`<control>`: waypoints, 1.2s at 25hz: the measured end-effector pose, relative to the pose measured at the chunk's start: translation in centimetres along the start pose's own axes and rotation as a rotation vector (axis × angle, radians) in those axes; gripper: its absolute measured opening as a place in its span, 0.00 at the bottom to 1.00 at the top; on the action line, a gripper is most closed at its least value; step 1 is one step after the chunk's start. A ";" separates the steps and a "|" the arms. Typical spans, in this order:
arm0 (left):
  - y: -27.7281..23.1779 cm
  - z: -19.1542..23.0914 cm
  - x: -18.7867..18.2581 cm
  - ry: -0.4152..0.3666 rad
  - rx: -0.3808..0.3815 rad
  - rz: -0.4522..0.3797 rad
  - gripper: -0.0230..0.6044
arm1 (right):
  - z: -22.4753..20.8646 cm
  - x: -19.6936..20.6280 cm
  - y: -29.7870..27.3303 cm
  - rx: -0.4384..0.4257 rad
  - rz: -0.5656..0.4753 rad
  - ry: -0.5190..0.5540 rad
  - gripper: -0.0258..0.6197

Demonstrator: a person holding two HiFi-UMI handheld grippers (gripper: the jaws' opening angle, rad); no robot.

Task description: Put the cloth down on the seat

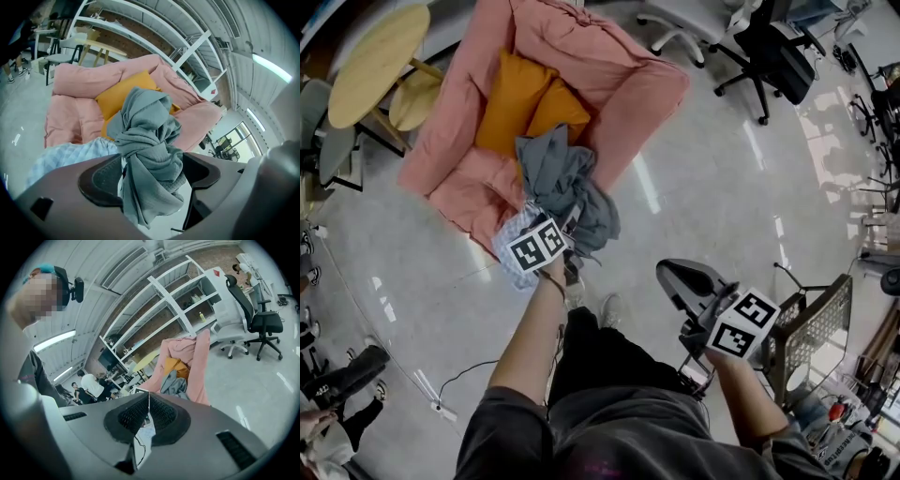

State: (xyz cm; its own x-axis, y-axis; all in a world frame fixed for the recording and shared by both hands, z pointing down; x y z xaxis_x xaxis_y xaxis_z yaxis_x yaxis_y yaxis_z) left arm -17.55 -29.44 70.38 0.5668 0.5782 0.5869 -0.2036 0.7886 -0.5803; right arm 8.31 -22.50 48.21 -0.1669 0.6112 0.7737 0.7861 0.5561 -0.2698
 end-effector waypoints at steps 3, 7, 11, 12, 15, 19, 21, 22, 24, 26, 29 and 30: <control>0.8 0.1 0.1 0.004 0.005 0.000 0.69 | 0.7 0.4 0.2 -0.006 -0.007 0.005 0.07; 2.0 -0.4 0.3 -0.023 0.032 0.024 0.66 | 1.4 0.7 0.2 -0.010 -0.015 0.020 0.07; 3.5 -1.7 -0.1 -0.071 0.057 0.039 0.46 | 2.3 -0.1 -0.1 -0.017 -0.028 0.032 0.07; 3.9 -2.1 -0.3 -0.077 0.066 0.039 0.39 | 2.5 -0.4 -0.1 -0.021 -0.033 0.035 0.07; 4.9 -3.0 -0.9 -0.092 0.100 0.041 0.12 | 3.3 -1.1 -0.5 -0.035 -0.045 0.047 0.07; 6.5 -5.2 -1.6 -0.135 0.196 0.045 0.05 | 4.2 -2.1 -0.8 -0.051 -0.062 0.062 0.07; 7.5 -6.5 -2.1 -0.170 0.244 0.045 0.05 | 4.7 -2.6 -1.0 -0.062 -0.073 0.068 0.07; 8.0 -7.2 -2.2 -0.188 0.263 0.044 0.05 | 4.9 -2.8 -1.0 -0.067 -0.078 0.071 0.07; 9.1 -8.5 -2.6 -0.220 0.296 0.041 0.05 | 5.3 -3.3 -1.0 -0.075 -0.091 0.075 0.07; 10.2 -9.9 -3.0 -0.247 0.327 0.037 0.05 | 5.6 -3.8 -0.9 -0.080 -0.107 0.072 0.07; 11.8 -11.8 -3.7 -0.286 0.372 0.026 0.05 | 6.2 -4.6 -0.9 -0.090 -0.135 0.070 0.07; 12.4 -12.5 -4.0 -0.301 0.385 0.020 0.05 | 6.3 -4.8 -0.9 -0.095 -0.143 0.072 0.07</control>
State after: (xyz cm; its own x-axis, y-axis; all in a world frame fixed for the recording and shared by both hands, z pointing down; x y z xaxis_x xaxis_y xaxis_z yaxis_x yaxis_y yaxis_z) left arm -12.34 -24.57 53.79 0.3156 0.5844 0.7476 -0.5251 0.7638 -0.3754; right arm 4.66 -22.35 41.10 -0.2407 0.4859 0.8402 0.8105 0.5769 -0.1014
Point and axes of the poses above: the fingertips, and each gripper's own axes: y backward along the fingers, z to its left, x out of its underside, the point moved 7 cm from there along y, backward along the fingers, and after that the axes turned 11 degrees about -z, right-handed, at the moved point
